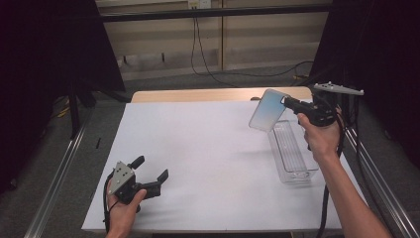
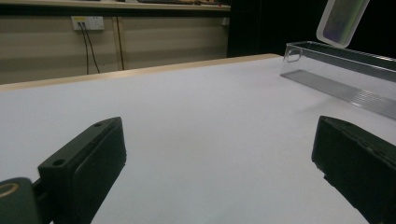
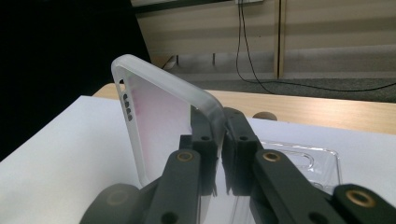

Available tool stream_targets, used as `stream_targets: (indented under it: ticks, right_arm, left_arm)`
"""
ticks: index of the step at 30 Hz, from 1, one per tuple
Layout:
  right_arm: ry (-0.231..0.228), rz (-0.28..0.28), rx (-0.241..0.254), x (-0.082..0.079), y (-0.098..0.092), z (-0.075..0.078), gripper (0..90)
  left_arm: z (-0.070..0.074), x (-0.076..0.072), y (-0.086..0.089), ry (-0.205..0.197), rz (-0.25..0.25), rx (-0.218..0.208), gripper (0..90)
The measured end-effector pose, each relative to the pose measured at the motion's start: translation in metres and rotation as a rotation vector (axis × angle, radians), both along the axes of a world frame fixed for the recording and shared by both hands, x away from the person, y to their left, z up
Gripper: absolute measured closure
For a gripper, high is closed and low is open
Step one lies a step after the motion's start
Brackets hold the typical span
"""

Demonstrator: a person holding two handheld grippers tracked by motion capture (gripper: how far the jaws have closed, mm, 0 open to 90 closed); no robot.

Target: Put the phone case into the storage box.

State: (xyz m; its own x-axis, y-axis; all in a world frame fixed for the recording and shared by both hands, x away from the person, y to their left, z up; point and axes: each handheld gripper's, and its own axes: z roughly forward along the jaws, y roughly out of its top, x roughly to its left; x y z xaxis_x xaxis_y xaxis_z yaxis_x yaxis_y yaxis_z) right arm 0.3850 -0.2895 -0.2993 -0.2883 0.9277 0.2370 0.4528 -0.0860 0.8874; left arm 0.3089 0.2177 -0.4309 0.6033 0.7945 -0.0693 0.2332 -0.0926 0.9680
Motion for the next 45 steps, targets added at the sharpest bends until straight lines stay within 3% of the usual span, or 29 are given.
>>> stream_targets:
  ticks: [3,5,13,27,42,45]
  right_arm:
    - [-0.01,-0.004,-0.001,0.0,-0.005,0.002,84.4]
    - [-0.008,-0.008,-0.001,0.001,-0.007,0.003,84.5]
    - [-0.03,-0.022,-0.034,0.001,-0.018,0.01,84.5]
    - [-0.056,-0.061,-0.041,0.003,-0.035,0.01,84.5]
    - [-0.051,-0.082,-0.09,0.012,-0.051,-0.001,84.5]
    - [-0.052,-0.084,-0.076,0.016,-0.054,-0.002,84.5]
  left_arm:
    - [-0.001,0.0,-0.001,0.016,-0.006,-0.011,3.0]
    - [0.0,0.0,-0.001,0.011,-0.011,0.005,2.9]
    - [0.0,-0.001,-0.001,0.008,-0.01,0.004,2.8]
    - [0.003,0.001,0.002,0.013,-0.008,-0.006,2.7]
    - [0.003,-0.001,0.003,0.006,-0.003,-0.007,2.8]
    - [0.003,-0.001,0.004,0.008,0.002,-0.006,2.8]
